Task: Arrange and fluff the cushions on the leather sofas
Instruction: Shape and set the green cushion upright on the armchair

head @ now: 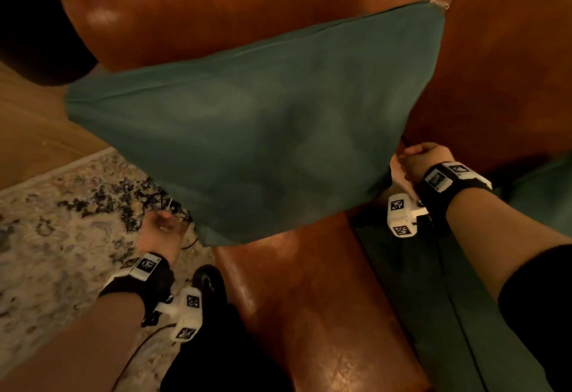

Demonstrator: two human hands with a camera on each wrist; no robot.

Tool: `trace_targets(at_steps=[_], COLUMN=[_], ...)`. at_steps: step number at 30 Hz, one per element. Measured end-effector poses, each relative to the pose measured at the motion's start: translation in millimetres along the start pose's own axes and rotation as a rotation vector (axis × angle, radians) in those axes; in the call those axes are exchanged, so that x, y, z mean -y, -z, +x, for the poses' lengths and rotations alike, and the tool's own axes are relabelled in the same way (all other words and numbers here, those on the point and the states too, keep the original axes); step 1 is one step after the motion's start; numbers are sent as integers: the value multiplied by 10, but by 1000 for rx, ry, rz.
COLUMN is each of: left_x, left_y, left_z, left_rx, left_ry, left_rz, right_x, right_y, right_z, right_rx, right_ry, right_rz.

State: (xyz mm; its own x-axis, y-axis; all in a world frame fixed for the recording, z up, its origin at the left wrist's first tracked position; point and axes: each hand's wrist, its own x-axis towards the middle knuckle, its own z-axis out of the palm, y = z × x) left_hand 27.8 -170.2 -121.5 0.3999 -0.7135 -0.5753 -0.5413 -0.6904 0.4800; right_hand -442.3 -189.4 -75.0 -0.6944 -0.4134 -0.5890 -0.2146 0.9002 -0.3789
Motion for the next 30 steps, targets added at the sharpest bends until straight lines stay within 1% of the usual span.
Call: trace_targets(at_steps=[1, 2, 4, 5, 6, 7, 8, 10, 11, 12, 13, 14, 15, 16, 17, 18, 20, 22, 23, 25, 26, 28, 30], left_x=[-57, -129, -313, -436, -572, -741, -935, -1357, -1548, -1703, -1809, -1873, -1889, -1876, -1848, -1818, -1778, -1748, -1745, -1775, -1803, -1859, -1895], left_y=[139, 300, 659, 849, 1019, 1170, 1288, 1406, 1397, 1340, 1259, 1176, 1101, 1050, 1032, 1045, 1104, 1144, 1170, 1233, 1266, 1317, 1345], left_z=[-65, -129, -260, -346, -429, -537, -647, -836, -878, -873, -828, -769, -695, -627, -576, -536, -505, -499, -496, -500, -518, -590, -687], left_rx=[-47, -86, -174, -227, -285, -336, -374, -407, -382, -329, -273, -219, -170, -125, -93, -74, -71, -117, -144, -164, -160, -156, -148], left_ry=[-63, -146, -341, -439, -545, -639, -736, -876, -911, -925, -925, -913, -887, -861, -850, -851, -874, -859, -823, -735, -715, -723, -741], left_rz=[-3, -25, -71, -82, -80, -77, -69, 33, 119, 210, 317, 442, 577, 693, 763, 786, 759, 715, 693, 643, 641, 692, 715], right_x=[92, 223, 516, 666, 836, 1005, 1178, 1513, 1664, 1779, 1857, 1895, 1896, 1880, 1851, 1826, 1774, 1715, 1697, 1686, 1689, 1695, 1696], right_y=[112, 248, 532, 676, 769, 812, 787, 562, 395, 230, 81, -28, -82, -77, -21, 66, 321, 601, 714, 863, 905, 968, 1061], right_z=[-114, -299, -754, -1018, -1243, -1435, -1595, -1803, -1875, -1906, -1903, -1858, -1786, -1694, -1594, -1477, -1202, -925, -834, -752, -767, -839, -904], right_rx=[-65, -142, -324, -388, -421, -408, -353, -151, -46, 38, 105, 157, 184, 183, 158, 122, 42, -23, -44, -57, -48, -53, -95], right_ry=[55, 141, 383, 526, 682, 843, 1014, 1306, 1390, 1410, 1370, 1299, 1247, 1223, 1206, 1180, 1060, 915, 884, 919, 953, 996, 1007], right_rz=[41, 53, 30, 29, 39, 41, 24, -123, -253, -405, -583, -756, -878, -945, -968, -959, -931, -934, -932, -883, -834, -755, -733])
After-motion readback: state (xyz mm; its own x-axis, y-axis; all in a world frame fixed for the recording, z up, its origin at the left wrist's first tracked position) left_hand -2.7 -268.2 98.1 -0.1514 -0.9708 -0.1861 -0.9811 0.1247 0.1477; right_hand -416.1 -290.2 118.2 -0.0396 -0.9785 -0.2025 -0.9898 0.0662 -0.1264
